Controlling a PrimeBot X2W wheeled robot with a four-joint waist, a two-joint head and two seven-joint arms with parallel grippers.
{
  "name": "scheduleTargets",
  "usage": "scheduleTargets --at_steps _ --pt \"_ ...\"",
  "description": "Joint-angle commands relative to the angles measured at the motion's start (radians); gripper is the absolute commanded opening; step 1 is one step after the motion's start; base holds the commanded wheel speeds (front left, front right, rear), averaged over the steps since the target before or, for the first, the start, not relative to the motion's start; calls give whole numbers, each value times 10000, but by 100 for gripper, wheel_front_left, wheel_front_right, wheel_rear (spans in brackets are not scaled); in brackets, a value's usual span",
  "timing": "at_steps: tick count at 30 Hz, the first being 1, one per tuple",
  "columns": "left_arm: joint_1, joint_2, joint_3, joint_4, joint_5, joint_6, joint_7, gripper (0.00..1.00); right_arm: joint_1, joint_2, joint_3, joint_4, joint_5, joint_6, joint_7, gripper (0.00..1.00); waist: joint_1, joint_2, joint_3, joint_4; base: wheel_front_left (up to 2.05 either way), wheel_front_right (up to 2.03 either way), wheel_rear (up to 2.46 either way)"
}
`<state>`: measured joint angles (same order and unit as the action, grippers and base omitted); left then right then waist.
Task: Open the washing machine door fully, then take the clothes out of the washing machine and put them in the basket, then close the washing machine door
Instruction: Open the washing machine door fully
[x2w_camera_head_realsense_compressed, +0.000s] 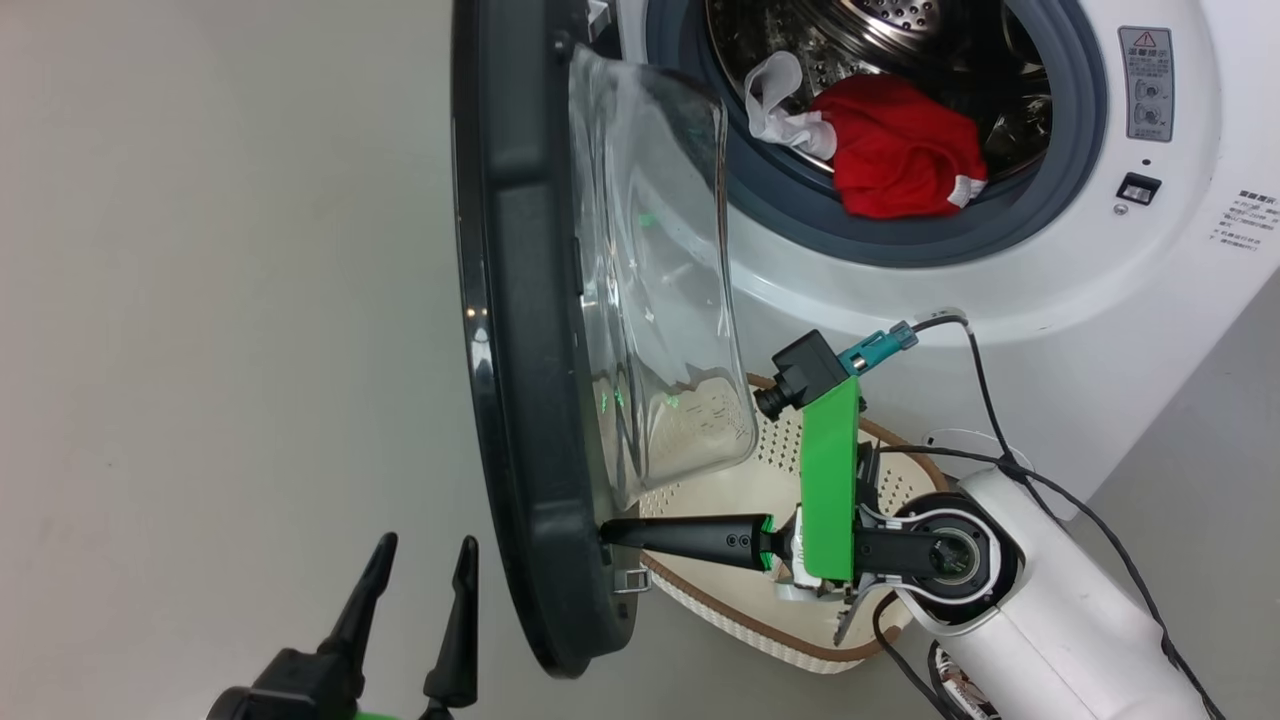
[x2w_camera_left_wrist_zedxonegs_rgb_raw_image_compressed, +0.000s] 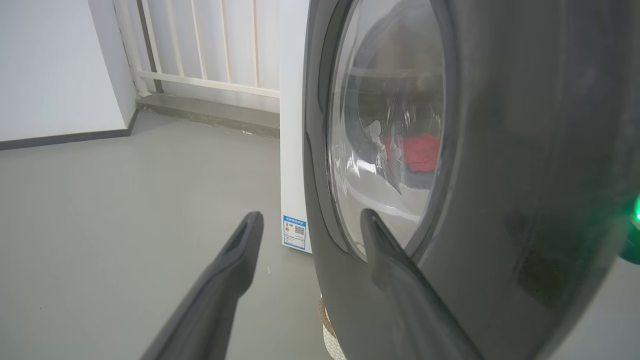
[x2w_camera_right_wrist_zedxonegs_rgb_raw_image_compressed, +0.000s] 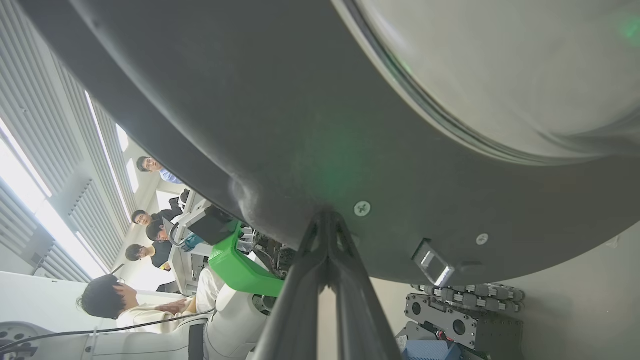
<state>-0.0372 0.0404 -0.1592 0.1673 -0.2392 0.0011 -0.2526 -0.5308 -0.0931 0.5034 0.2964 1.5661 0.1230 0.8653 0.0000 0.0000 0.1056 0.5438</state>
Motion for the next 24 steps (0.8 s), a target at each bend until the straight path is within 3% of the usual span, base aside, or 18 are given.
scheduleTargets --at_steps 1,7,10,12,24 --pt "16 98 365 -302 -12 91 -92 100 60 282 139 -294 48 77 -104 0 0 0 -9 -5 0 0 0" --pt "18 98 400 -267 26 35 -92 100 115 283 113 -317 -36 77 -290 0 0 0 -59 -22 0 0 0" --pt "18 98 408 -232 34 5 -92 100 173 249 69 -350 -110 77 -477 46 0 0 -99 -35 0 0 0" --pt "11 98 407 -200 31 -13 -92 100 237 194 33 -341 -190 77 -660 100 0 0 -133 -47 0 0 0" --pt "-53 98 548 -126 89 -76 -92 100 642 -331 -3 -231 -525 77 -1527 100 0 0 -187 -327 0 0 0"
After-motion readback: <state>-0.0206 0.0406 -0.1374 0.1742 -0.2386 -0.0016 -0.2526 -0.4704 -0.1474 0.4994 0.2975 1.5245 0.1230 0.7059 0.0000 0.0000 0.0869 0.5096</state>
